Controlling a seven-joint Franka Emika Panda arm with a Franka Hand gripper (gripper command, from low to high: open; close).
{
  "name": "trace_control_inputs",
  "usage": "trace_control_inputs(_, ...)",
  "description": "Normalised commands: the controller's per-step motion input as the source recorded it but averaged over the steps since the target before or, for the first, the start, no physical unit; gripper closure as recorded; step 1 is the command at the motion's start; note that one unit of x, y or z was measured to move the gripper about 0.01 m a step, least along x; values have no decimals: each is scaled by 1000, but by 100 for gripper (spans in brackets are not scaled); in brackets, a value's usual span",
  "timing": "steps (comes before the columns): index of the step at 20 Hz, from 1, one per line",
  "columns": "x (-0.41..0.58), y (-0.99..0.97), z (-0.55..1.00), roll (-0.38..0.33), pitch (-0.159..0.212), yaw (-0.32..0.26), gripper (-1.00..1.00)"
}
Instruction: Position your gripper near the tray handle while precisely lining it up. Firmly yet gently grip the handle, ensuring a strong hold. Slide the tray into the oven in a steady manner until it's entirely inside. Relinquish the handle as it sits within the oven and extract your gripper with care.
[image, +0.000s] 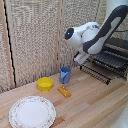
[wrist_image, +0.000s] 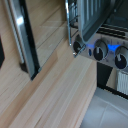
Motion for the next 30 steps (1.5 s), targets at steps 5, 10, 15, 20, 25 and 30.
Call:
trace_control_inputs(5, 124, -484, -111, -187, 20, 96, -100)
trace_control_inputs(10, 98, -518, -149, -139, 24, 130, -100)
trace_control_inputs(15, 101, -498, -136, -75, 8, 106, -100)
trace_control_inputs(20, 26, -508, -105, -9, 43, 88, -100)
trace_control_inputs(25, 81, -423, -106, -13, 88, 103, -100)
trace_control_inputs(30, 30, -244, -83, -68, 102, 88, 100)
